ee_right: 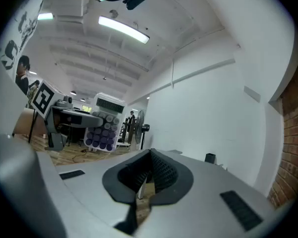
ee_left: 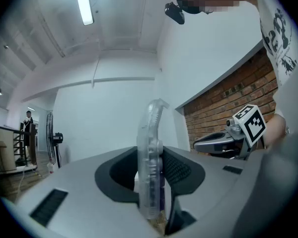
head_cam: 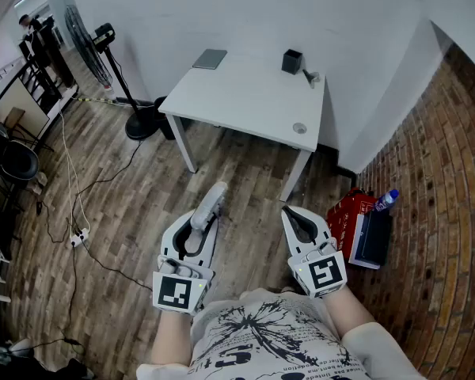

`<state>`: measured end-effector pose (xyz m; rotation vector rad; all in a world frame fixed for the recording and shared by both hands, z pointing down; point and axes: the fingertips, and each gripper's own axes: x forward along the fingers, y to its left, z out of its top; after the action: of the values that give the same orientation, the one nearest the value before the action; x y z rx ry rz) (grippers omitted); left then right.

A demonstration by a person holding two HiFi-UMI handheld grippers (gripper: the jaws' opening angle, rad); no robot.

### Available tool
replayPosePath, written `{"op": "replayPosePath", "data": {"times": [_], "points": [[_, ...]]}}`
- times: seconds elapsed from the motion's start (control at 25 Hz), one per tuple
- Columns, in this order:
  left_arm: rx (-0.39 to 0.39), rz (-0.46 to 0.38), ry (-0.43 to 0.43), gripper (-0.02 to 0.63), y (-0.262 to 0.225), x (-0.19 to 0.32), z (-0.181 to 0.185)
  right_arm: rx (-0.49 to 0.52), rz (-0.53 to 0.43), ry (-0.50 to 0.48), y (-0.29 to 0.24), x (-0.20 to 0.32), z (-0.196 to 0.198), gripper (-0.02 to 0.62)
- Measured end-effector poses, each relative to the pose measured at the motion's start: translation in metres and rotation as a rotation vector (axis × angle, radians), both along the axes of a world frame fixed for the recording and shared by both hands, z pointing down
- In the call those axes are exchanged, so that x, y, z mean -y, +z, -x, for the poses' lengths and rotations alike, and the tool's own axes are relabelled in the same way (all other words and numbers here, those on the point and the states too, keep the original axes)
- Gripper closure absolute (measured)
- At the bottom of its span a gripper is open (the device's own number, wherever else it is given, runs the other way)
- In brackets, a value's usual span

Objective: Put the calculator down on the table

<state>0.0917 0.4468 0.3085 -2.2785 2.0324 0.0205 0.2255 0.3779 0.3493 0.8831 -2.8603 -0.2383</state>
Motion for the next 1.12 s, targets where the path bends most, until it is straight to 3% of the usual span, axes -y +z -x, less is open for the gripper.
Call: {"op": "replayPosePath", "data": {"times": [0.32,0.64,0.96,1.12], "points": [[0.02,0.012,0.014,0.466,0.005,-0.003,0.011,0.026,0.011,0.009,-0.001,-0.001,0.012,0.583],[-0.013,0.034,-0.006,0.466,0.015,0.002,0.037,0.054,0.066,0.024,0.008,0.014,0.031,0.581],[-0.054,0.079,-0.051,0.466,0.036,0.038,0.065,0.035,0.101,0.016,0.022,0.063,0.057,0.581],[-0.014,0.139,-0.081,0.466,0.049,0.081,0.089,0.005,0.096,-0.028,0.034,0.11,0.084,0.581]]}}
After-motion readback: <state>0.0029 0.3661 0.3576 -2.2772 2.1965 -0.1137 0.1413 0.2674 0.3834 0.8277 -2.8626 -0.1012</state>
